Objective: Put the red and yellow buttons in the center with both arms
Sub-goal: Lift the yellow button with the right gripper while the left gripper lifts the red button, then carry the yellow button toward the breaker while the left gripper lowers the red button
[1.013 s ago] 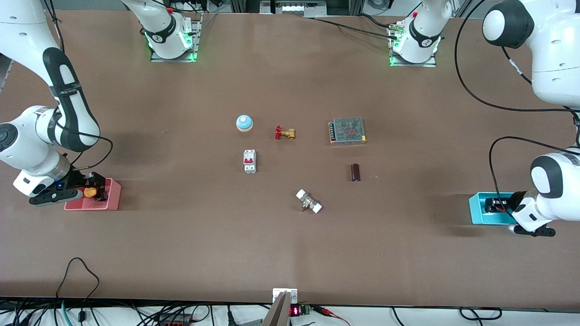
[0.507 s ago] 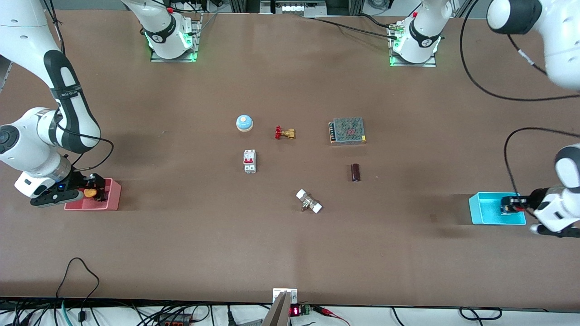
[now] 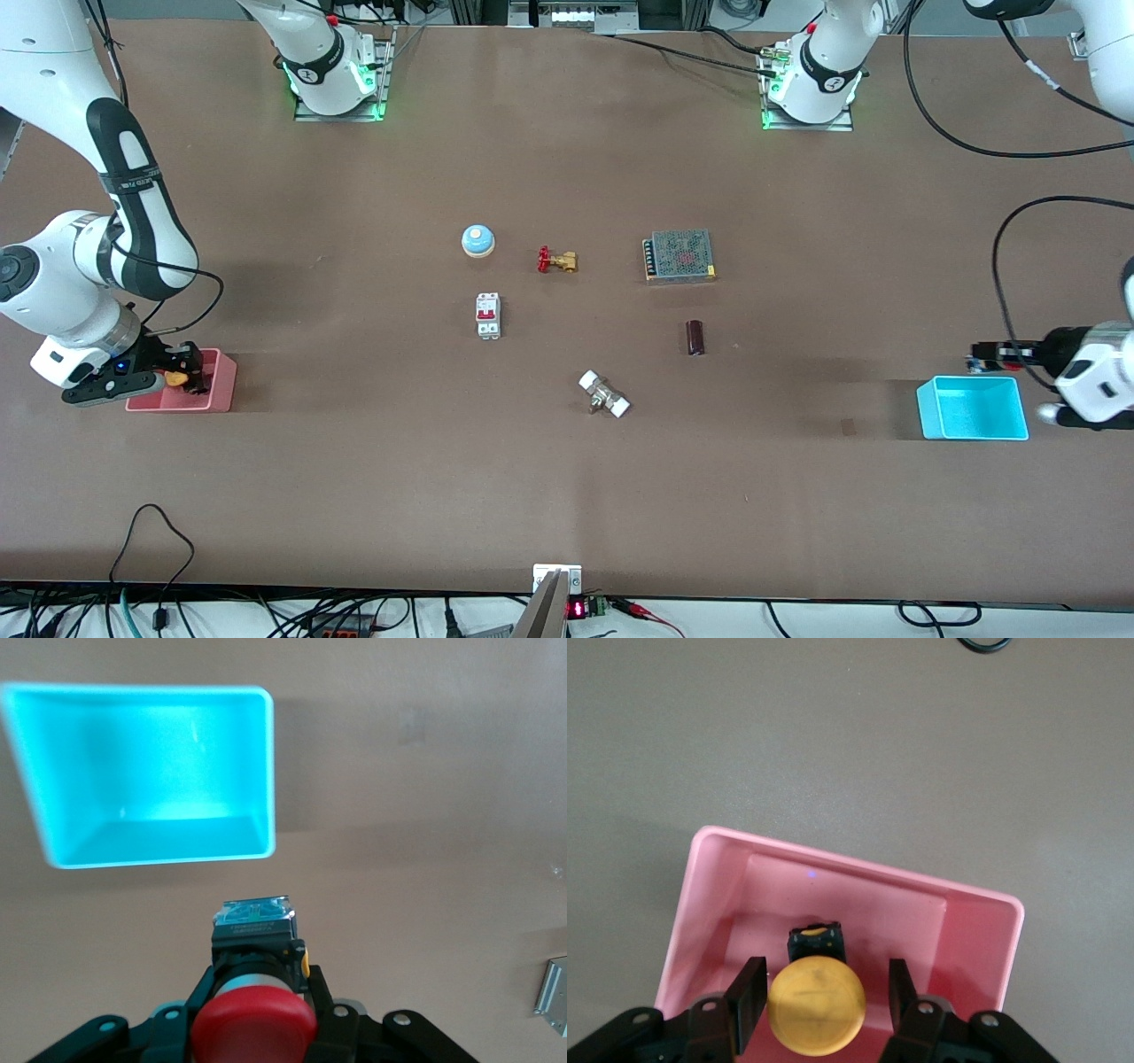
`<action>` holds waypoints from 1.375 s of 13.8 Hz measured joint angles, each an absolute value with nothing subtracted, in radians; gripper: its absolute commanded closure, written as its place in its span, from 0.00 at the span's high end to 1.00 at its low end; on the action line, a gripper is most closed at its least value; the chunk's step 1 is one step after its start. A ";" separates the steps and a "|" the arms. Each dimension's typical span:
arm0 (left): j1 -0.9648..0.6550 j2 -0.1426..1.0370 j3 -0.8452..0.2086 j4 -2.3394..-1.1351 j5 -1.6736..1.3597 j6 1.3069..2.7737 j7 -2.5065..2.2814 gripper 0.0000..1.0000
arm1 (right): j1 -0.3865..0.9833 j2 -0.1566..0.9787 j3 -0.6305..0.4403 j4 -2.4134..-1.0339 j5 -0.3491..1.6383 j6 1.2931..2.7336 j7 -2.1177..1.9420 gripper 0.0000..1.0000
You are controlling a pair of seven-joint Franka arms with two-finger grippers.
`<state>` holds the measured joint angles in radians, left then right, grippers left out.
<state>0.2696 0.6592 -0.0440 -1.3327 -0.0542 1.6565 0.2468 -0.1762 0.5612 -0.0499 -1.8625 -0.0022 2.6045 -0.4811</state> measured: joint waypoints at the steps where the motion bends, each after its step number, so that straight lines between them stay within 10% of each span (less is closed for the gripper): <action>1: 0.269 0.658 -0.060 -1.370 -0.054 1.688 0.226 0.33 | -0.176 0.562 -0.049 -1.862 -0.002 2.604 -0.483 0.44; 11: 0.221 0.514 -0.148 -1.790 -0.055 2.028 0.076 0.32 | -0.183 0.551 -0.047 -1.844 -0.002 2.576 -0.531 0.31; 19: 0.206 0.463 -0.190 -2.042 -0.055 2.301 0.034 0.34 | -0.171 0.242 0.124 -1.744 0.017 2.008 -0.284 0.30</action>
